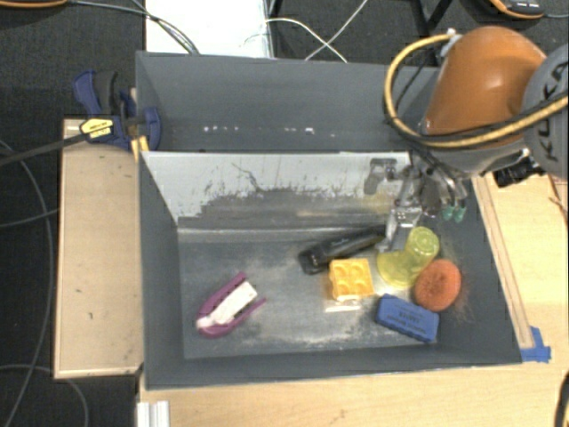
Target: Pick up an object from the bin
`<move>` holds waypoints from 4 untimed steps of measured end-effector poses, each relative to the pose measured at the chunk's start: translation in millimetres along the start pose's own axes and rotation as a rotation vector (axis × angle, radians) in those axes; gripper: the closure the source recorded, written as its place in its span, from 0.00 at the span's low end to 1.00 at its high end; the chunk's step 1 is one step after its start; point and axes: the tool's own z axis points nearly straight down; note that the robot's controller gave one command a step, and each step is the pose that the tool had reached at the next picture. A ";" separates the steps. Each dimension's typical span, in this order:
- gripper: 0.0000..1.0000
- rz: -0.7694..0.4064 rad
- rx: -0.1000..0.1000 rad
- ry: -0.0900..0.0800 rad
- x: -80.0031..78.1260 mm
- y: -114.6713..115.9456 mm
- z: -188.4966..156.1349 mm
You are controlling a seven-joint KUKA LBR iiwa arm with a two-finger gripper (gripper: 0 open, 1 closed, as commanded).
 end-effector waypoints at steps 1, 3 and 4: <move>0.00 0.000 0.000 -0.009 -1.3 0.0 -5.0; 0.00 -0.068 0.000 -0.014 -2.2 -0.3 75.8; 0.00 -0.066 -0.001 -0.008 -1.9 7.4 136.6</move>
Offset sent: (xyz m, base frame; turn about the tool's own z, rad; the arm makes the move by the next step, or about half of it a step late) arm 0.0059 -0.0078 -0.1677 -0.0638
